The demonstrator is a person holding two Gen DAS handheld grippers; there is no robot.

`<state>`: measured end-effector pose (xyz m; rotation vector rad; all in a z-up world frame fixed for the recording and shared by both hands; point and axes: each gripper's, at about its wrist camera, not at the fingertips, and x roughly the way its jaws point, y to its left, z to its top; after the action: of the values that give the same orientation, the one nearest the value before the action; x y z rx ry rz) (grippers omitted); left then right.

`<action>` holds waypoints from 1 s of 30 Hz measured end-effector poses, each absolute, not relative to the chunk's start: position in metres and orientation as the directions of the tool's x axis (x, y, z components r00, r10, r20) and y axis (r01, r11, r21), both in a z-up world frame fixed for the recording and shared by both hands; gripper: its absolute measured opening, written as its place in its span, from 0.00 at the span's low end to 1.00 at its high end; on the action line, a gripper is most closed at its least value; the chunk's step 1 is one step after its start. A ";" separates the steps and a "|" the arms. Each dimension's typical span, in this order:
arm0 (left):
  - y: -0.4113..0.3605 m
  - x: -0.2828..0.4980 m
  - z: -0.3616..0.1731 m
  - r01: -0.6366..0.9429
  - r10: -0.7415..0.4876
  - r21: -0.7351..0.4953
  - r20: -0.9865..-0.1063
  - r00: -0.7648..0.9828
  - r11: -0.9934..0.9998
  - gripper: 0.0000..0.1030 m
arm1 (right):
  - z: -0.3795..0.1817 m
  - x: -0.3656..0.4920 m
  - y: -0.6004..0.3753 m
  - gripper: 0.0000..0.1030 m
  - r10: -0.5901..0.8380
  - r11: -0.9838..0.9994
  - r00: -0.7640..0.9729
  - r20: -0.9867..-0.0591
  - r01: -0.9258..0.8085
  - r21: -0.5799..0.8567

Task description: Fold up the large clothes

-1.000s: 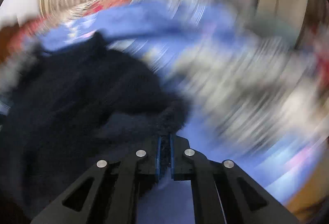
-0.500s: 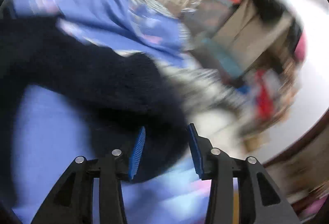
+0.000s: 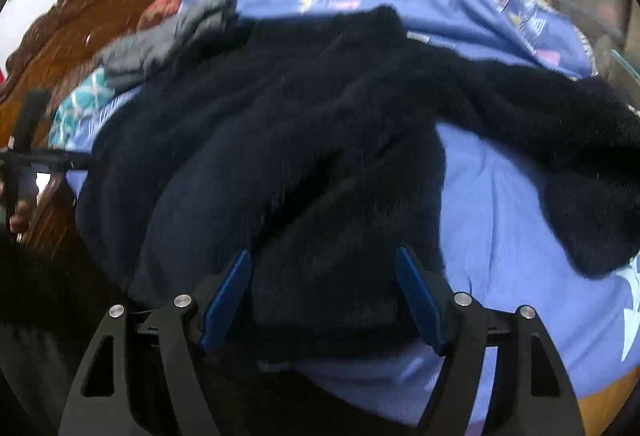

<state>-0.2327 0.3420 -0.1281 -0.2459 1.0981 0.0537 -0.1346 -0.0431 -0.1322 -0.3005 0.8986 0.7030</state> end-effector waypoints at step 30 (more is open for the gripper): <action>0.330 -0.250 -0.092 -0.091 -0.302 -0.405 -0.797 0.522 0.910 0.27 | -0.127 -0.122 -0.184 0.33 0.695 0.718 0.359 -0.622 -0.376 0.585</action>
<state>-0.2499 0.3301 -0.0916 -0.4277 1.0214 -0.1309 -0.1225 -0.1840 -0.1273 0.3725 0.9803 0.7115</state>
